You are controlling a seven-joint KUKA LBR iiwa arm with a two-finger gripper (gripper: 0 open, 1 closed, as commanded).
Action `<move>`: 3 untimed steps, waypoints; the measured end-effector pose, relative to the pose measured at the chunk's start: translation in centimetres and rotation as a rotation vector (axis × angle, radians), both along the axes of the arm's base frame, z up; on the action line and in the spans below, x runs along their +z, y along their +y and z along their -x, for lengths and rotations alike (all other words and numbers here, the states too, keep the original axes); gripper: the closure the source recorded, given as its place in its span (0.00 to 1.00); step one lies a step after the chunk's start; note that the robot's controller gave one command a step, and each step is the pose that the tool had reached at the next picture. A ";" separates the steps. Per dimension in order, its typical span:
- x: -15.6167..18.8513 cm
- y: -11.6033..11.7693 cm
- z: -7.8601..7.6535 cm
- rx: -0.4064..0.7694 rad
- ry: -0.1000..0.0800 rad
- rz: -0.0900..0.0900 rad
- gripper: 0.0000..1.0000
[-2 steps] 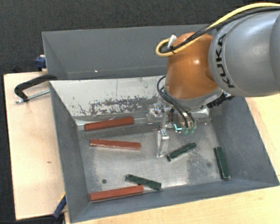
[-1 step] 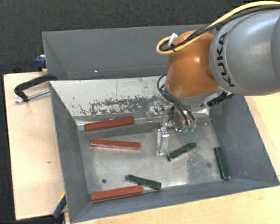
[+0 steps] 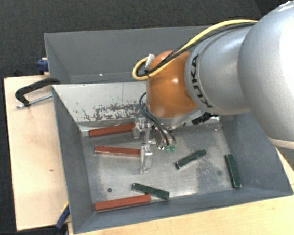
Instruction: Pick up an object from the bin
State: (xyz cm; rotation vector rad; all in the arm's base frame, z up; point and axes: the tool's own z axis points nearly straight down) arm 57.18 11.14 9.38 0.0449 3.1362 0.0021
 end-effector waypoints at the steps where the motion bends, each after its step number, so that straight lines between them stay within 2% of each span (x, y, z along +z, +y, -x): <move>1: -1.6 -2.7 -0.9 0.100 0.003 0.001 1.00; 2: -1.6 -2.6 -0.9 0.100 0.003 0.000 1.00; 3: 11.4 0.9 0.3 0.123 -0.001 0.000 1.00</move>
Offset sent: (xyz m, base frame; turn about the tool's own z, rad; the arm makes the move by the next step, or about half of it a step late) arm 0.0000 0.0000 0.0000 0.0000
